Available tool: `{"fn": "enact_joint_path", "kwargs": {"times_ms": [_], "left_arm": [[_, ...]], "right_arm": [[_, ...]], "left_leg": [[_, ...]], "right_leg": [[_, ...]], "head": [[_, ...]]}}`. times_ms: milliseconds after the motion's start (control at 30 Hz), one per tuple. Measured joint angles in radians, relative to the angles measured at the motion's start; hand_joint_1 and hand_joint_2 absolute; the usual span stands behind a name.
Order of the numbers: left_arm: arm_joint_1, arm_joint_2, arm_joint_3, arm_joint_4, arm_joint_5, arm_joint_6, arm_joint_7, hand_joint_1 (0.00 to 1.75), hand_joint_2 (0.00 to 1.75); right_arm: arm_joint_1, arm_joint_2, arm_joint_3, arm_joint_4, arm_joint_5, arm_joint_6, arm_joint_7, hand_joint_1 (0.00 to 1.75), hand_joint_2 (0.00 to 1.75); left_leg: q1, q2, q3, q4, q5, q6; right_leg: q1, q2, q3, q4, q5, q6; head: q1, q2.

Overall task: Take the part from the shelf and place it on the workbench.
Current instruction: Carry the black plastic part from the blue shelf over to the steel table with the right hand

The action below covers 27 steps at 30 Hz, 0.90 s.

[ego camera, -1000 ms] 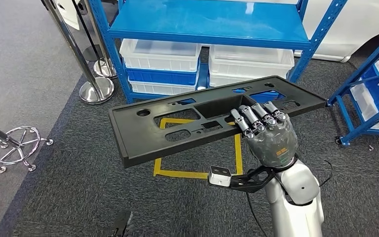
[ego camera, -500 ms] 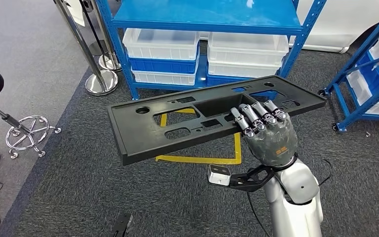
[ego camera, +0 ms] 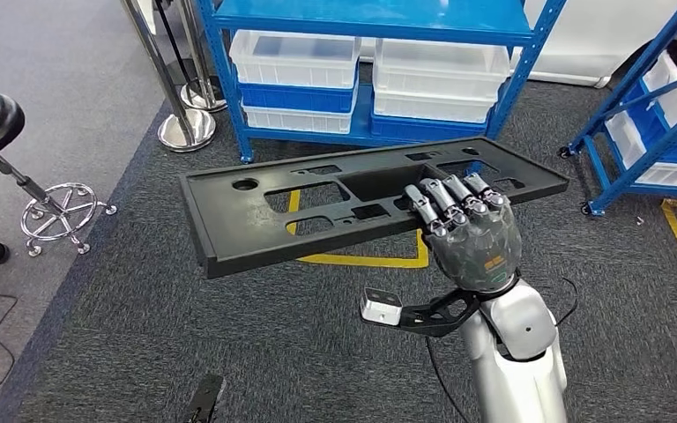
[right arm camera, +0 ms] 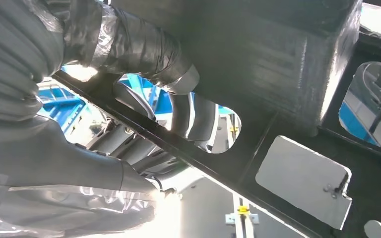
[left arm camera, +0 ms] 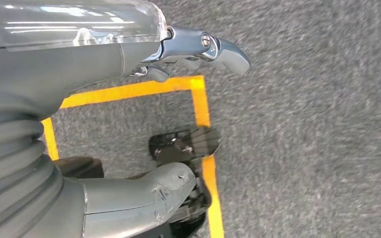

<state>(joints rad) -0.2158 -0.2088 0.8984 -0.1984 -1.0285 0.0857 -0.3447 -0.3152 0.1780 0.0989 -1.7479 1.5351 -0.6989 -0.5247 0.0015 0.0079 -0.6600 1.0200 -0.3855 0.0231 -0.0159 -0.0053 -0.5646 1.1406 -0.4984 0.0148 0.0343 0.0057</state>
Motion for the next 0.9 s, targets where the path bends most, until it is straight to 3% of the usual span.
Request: {"fn": "enact_joint_path", "kwargs": {"times_ms": [33,67,133,167,200,233,300,333,367,433,467,533,567,633,667,700,800,833,867,900], "left_arm": [[0.000,0.001,0.000,0.000,0.000,0.000,0.000,0.00,1.75],[0.000,0.002,0.000,0.000,0.000,0.000,0.000,0.00,1.75],[0.003,0.006,0.000,0.000,0.000,0.000,0.000,0.00,1.75],[0.005,0.008,0.000,0.000,0.000,0.000,0.001,0.00,1.75],[0.008,0.009,0.000,0.000,0.000,0.000,0.002,0.00,1.75],[0.009,0.010,0.000,0.000,0.000,0.000,0.002,0.00,1.75],[0.010,0.012,0.000,0.000,0.000,0.000,0.003,0.00,1.75],[0.009,0.013,0.000,0.000,0.000,0.000,0.003,0.00,1.75],[0.009,0.014,0.000,0.000,0.000,0.000,0.004,0.00,1.75],[0.008,0.015,0.000,0.000,-0.003,0.000,0.004,0.00,1.75],[0.007,0.015,0.000,0.000,-0.004,0.000,0.005,0.00,1.75],[0.002,0.018,-0.001,-0.001,-0.007,0.000,0.005,0.00,1.75],[-0.001,0.019,-0.001,-0.002,-0.008,0.001,0.004,0.00,1.75],[-0.002,0.020,-0.001,-0.002,-0.007,0.002,0.005,0.00,1.75],[-0.001,0.020,-0.001,-0.002,-0.006,0.002,0.006,0.00,1.75],[0.000,0.021,-0.001,-0.002,-0.003,0.003,0.007,0.00,1.75],[0.001,0.022,-0.002,-0.003,0.017,0.000,0.007,0.00,1.75],[0.002,0.022,-0.005,-0.005,0.028,-0.002,0.009,0.00,1.75],[0.003,0.021,-0.010,-0.006,0.040,-0.004,0.010,0.00,1.75],[0.005,0.020,-0.015,-0.008,0.049,-0.004,0.011,0.00,1.75]], "right_arm": [[-0.004,0.000,0.005,0.001,0.000,0.000,0.005,1.75,1.75],[-0.007,-0.001,0.010,0.001,0.000,0.000,0.008,1.75,1.75],[-0.009,-0.002,0.017,0.005,0.000,0.000,0.012,1.75,1.75],[-0.010,-0.003,0.020,0.008,0.000,0.000,0.013,1.75,1.75],[-0.010,-0.003,0.023,0.010,0.000,0.000,0.013,1.75,1.75],[-0.010,-0.004,0.026,0.011,0.000,0.000,0.014,1.75,1.75],[-0.010,-0.004,0.031,0.013,0.000,0.000,0.014,1.75,1.75],[-0.010,-0.004,0.033,0.014,0.000,0.000,0.015,1.75,1.75],[-0.010,-0.004,0.036,0.016,0.000,0.000,0.016,1.75,1.75],[-0.010,-0.005,0.040,0.018,0.000,0.000,0.021,1.75,1.75],[-0.010,-0.006,0.043,0.018,0.000,0.000,0.023,1.75,1.75],[-0.012,-0.006,0.047,0.018,0.000,0.000,0.027,1.75,1.75],[-0.013,-0.006,0.050,0.018,0.000,0.000,0.029,1.75,1.75],[-0.014,-0.006,0.054,0.018,0.000,0.000,0.032,1.75,1.75],[-0.015,-0.007,0.055,0.018,0.000,0.000,0.032,1.75,1.75],[-0.015,-0.007,0.057,0.019,0.000,0.000,0.032,1.75,1.75],[-0.016,-0.010,0.059,0.020,0.000,0.000,0.014,1.75,1.75],[-0.015,-0.010,0.058,0.020,0.000,0.000,-0.001,1.75,1.75],[-0.014,-0.010,0.058,0.021,0.000,0.000,-0.018,1.75,1.75],[-0.013,-0.009,0.057,0.021,0.000,0.000,-0.030,1.75,1.75]], "left_leg": [[-0.001,0.000,-0.008,0.004,0.009,-0.006],[-0.002,0.000,-0.013,0.004,0.020,-0.012],[0.001,-0.001,-0.022,-0.001,0.036,-0.024],[0.002,-0.002,-0.031,0.007,0.021,-0.030],[0.004,-0.003,-0.042,0.032,-0.016,-0.036],[0.007,-0.005,-0.055,0.076,-0.071,-0.042],[0.009,-0.004,-0.073,0.198,-0.171,-0.051],[0.010,-0.004,-0.074,0.254,-0.184,-0.055],[0.011,-0.004,-0.064,0.287,-0.171,-0.057],[0.012,-0.004,-0.002,0.262,-0.112,-0.056],[0.011,-0.005,0.056,0.200,-0.104,-0.052],[0.007,-0.007,0.173,0.042,-0.140,-0.040],[0.004,-0.008,0.206,-0.012,-0.159,-0.032],[0.003,-0.007,0.209,-0.043,-0.157,-0.016],[0.004,-0.005,0.200,-0.045,-0.143,-0.008],[0.006,-0.002,0.189,-0.048,-0.128,0.002],[0.007,0.003,0.144,-0.046,-0.087,0.020],[0.006,0.003,0.126,-0.043,-0.074,0.019],[0.006,0.003,0.105,-0.037,-0.063,0.018],[0.007,0.004,0.085,-0.031,-0.053,0.016]], "right_leg": [[0.003,0.001,0.042,-0.063,-0.028,-0.004],[0.007,0.002,0.065,-0.105,-0.048,-0.007],[0.006,0.001,0.055,-0.123,-0.037,-0.017],[0.004,0.000,0.043,-0.125,-0.023,-0.025],[0.002,-0.002,0.028,-0.127,-0.008,-0.033],[0.001,-0.004,0.013,-0.128,0.006,-0.039],[0.003,-0.005,-0.019,-0.126,0.033,-0.045],[0.003,-0.006,-0.037,-0.125,0.046,-0.044],[0.004,-0.006,-0.056,-0.122,0.059,-0.043],[0.003,-0.006,-0.094,-0.114,0.083,-0.039],[0.004,-0.006,-0.108,-0.110,0.094,-0.035],[0.006,-0.007,-0.126,-0.104,0.114,-0.026],[0.006,-0.008,-0.129,-0.105,0.126,-0.021],[0.005,-0.009,-0.134,-0.114,0.147,-0.009],[0.003,-0.008,-0.140,-0.112,0.137,-0.003],[0.003,-0.006,-0.149,-0.095,0.106,0.001],[0.000,-0.001,-0.187,0.059,-0.045,0.009],[0.000,0.000,-0.194,0.119,-0.064,0.011],[0.000,0.000,-0.190,0.158,-0.055,0.013],[-0.001,0.000,-0.173,0.167,-0.029,0.014]], "head": [[0.000,0.000],[0.000,0.000],[0.000,0.000],[0.000,0.000],[-0.001,0.000],[-0.001,0.000],[-0.002,0.000],[-0.002,0.000],[-0.002,0.000],[-0.002,0.000],[-0.002,0.000],[-0.001,0.000],[-0.001,0.000],[-0.001,0.000],[-0.001,0.000],[-0.001,0.000],[0.000,0.000],[0.000,0.000],[0.000,0.000],[0.000,0.000]]}}
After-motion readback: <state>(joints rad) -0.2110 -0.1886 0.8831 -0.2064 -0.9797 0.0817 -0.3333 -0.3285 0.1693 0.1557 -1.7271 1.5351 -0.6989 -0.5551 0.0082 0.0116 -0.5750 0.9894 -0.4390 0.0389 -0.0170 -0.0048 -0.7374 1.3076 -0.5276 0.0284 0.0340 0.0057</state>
